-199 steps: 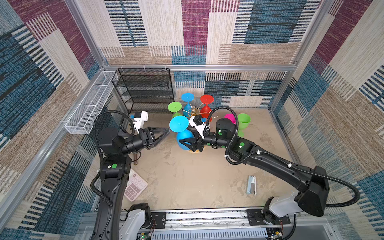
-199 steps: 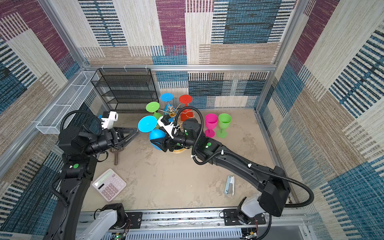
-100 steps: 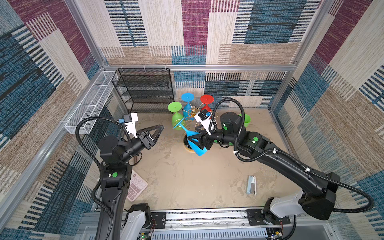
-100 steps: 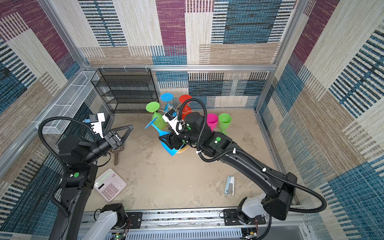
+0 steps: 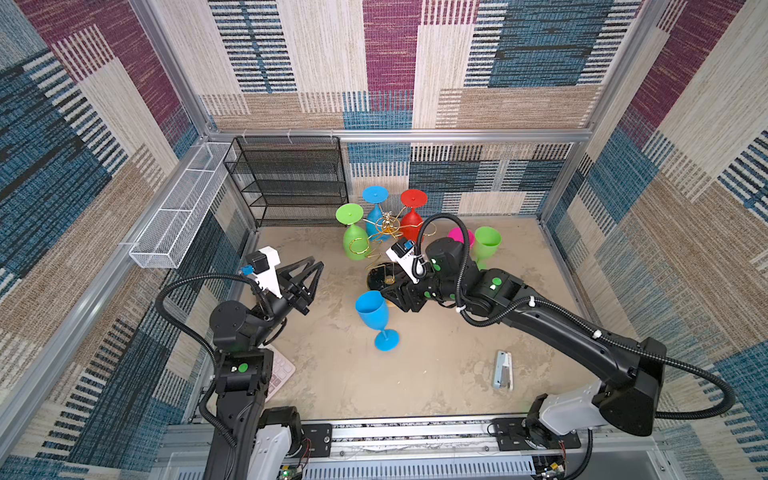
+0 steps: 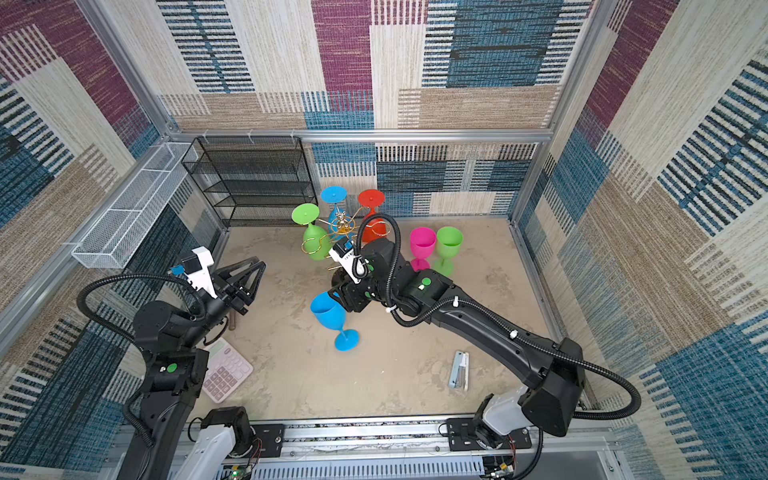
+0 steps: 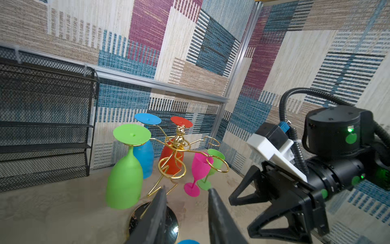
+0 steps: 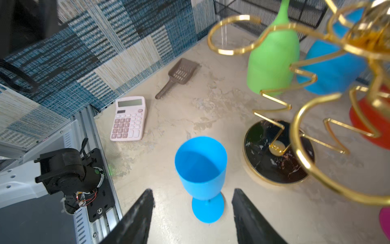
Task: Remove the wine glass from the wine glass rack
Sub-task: 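Set the blue glass upright with the right gripper while the left arm draws back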
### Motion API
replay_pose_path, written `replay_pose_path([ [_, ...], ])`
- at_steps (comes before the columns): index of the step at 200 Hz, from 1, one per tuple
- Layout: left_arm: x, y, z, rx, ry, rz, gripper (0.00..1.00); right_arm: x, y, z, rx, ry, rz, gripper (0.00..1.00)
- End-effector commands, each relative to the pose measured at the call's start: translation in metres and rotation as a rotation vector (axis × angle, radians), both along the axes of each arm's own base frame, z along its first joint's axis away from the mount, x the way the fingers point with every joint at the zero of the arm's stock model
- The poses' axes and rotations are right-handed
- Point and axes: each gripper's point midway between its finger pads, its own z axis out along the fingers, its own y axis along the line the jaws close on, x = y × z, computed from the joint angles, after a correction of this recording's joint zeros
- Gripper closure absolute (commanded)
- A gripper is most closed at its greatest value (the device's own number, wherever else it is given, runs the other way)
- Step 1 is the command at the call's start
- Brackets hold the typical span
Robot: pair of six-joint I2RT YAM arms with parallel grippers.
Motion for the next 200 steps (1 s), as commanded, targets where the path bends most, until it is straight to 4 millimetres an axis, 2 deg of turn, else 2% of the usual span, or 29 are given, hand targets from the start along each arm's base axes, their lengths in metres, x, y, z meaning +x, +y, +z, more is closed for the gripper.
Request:
replay_pose_path([
  [1,0.007,0.018,-0.011,0.038,-0.007,0.134,0.63,0.0,-0.009,-0.014,0.015,0.041,-0.071,0.3],
  [18,0.01,0.024,-0.024,0.026,0.036,0.17,0.62,-0.001,-0.019,-0.032,0.015,0.069,-0.132,0.28],
  [34,0.013,0.026,-0.039,0.021,0.112,0.181,0.61,-0.001,-0.023,-0.038,0.042,0.088,-0.169,0.25],
  [55,0.018,0.035,-0.077,-0.001,0.321,0.232,0.6,-0.001,-0.028,-0.045,0.065,0.095,-0.204,0.25],
  [79,0.013,0.019,-0.107,-0.017,0.468,0.13,0.6,0.0,-0.033,-0.049,0.075,0.096,-0.236,0.21],
  [100,0.01,0.012,-0.12,-0.057,0.566,0.082,0.6,0.002,-0.033,-0.051,0.07,0.103,-0.25,0.2],
  [123,0.01,0.004,-0.134,-0.058,0.663,0.031,0.6,0.004,-0.022,-0.049,0.1,0.149,-0.246,0.23],
  [150,0.015,0.012,-0.153,-0.06,0.72,0.083,0.6,0.005,-0.008,-0.051,0.107,0.188,-0.262,0.28],
  [164,0.02,0.024,-0.159,-0.06,0.715,0.165,0.59,0.005,-0.002,-0.053,0.079,0.185,-0.287,0.28],
  [200,0.027,0.04,-0.154,-0.024,0.66,0.261,0.57,0.005,0.012,-0.061,0.01,0.183,-0.345,0.29],
])
